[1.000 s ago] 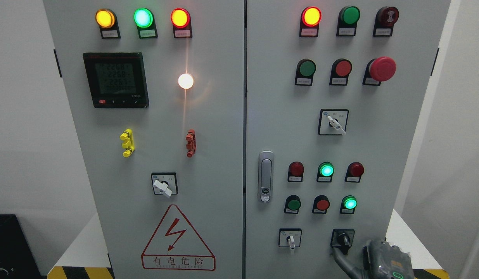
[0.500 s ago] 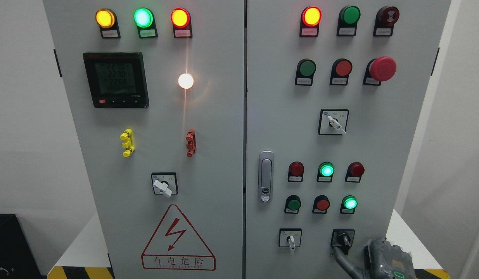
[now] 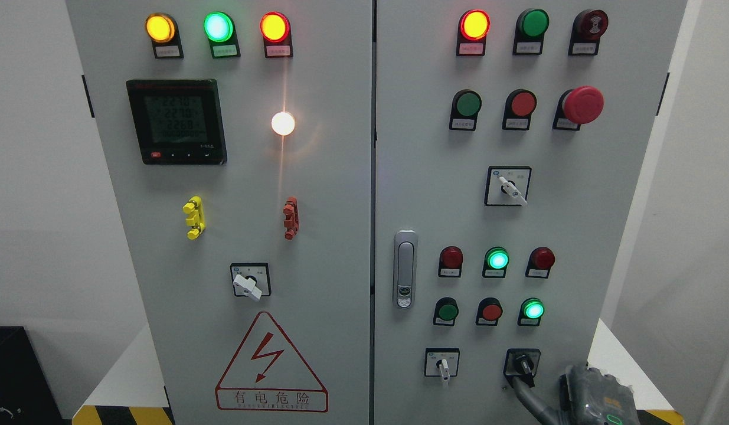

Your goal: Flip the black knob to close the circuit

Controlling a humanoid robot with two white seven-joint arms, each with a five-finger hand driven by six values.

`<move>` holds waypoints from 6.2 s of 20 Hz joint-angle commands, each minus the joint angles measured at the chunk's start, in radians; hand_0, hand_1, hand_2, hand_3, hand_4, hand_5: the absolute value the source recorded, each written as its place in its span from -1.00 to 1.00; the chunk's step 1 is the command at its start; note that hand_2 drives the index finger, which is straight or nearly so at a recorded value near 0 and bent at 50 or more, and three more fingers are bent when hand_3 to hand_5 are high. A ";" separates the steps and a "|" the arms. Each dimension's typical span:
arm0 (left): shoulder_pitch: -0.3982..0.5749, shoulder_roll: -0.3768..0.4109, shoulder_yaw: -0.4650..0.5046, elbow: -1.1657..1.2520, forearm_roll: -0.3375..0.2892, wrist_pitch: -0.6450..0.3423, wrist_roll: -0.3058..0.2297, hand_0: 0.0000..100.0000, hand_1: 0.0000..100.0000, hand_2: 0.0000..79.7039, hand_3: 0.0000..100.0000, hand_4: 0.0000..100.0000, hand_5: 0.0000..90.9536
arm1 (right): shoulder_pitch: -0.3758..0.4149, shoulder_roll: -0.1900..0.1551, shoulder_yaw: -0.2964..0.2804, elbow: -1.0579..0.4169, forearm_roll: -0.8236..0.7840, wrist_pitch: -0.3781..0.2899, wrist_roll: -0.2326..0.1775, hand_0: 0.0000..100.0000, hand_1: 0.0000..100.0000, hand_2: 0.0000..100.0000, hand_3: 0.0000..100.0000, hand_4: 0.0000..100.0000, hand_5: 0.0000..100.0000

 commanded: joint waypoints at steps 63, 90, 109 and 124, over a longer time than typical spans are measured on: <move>0.000 0.000 0.000 -0.001 0.000 -0.001 -0.001 -0.76 0.11 -1.00 -1.00 -1.00 -1.00 | 0.033 0.008 0.047 -0.027 -0.027 -0.026 -0.030 -1.00 -1.00 0.79 1.00 0.89 0.95; 0.000 0.000 0.000 -0.001 0.000 -0.001 -0.001 -0.76 0.11 -1.00 -1.00 -1.00 -1.00 | 0.257 0.005 0.193 -0.183 -0.461 -0.147 -0.311 -1.00 -0.83 0.60 1.00 0.82 0.72; 0.000 0.000 0.000 -0.001 0.000 -0.001 -0.001 -0.76 0.11 -1.00 -1.00 -1.00 -1.00 | 0.459 -0.005 0.196 -0.295 -1.266 -0.162 -0.339 -1.00 -0.85 -0.72 -0.43 -0.47 -0.51; 0.000 0.000 0.000 0.001 0.000 -0.001 -0.001 -0.76 0.11 -1.00 -1.00 -1.00 -1.00 | 0.558 -0.013 0.183 -0.383 -1.509 -0.165 -0.282 -1.00 -1.00 -1.00 -0.85 -0.97 -1.00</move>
